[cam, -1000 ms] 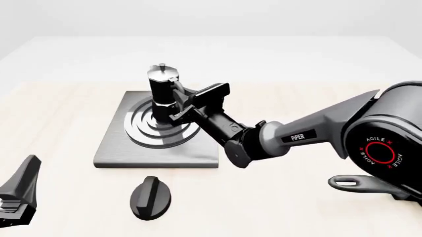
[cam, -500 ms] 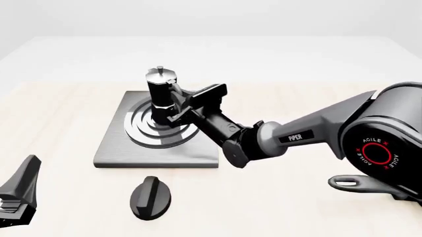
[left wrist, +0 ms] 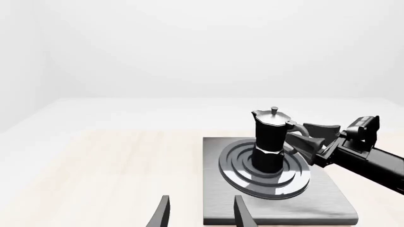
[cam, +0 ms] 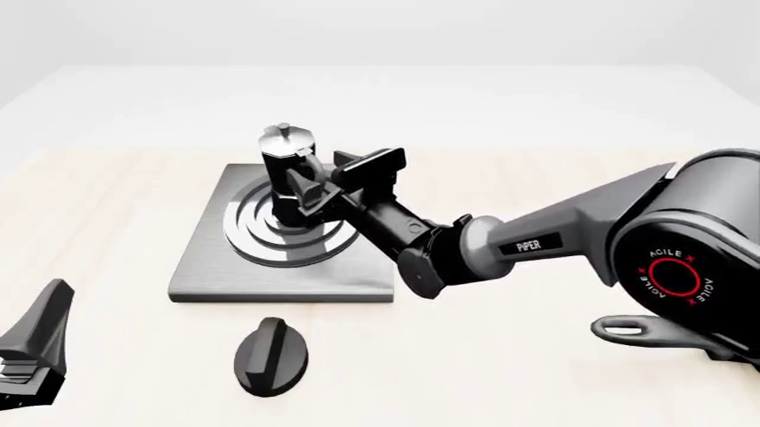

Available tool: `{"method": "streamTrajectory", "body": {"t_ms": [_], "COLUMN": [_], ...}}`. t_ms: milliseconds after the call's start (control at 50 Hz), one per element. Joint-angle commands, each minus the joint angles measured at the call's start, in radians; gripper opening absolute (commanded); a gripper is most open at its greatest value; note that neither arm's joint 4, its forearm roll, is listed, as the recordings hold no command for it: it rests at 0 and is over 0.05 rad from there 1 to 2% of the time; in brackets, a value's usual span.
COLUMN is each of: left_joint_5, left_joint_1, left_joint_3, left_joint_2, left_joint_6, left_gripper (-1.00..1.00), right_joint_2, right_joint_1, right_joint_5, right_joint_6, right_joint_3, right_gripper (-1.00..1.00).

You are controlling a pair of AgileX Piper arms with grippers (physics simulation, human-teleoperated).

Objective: Put the moka pot on the stove.

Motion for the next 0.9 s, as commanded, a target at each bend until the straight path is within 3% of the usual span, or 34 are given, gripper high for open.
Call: {"method": "streamTrajectory", "body": {"t_ms": [20,900], "left_joint_5": [0.0,0.0], "left_joint_1": [0.0,0.0], "left_joint_3": [0.0,0.0], "left_joint_2": [0.0,0.0], "left_joint_6": [0.0,0.0], "left_gripper": [1.0,1.0], "right_joint_2": [-0.005,-0.12], "right_joint_1": [0.0,0.015], "right_joint_5": [0.005,0.017], "right_joint_6": [0.002,-0.023], "right_joint_3": [0.001,0.112], "right_gripper": [1.0,1.0]}}
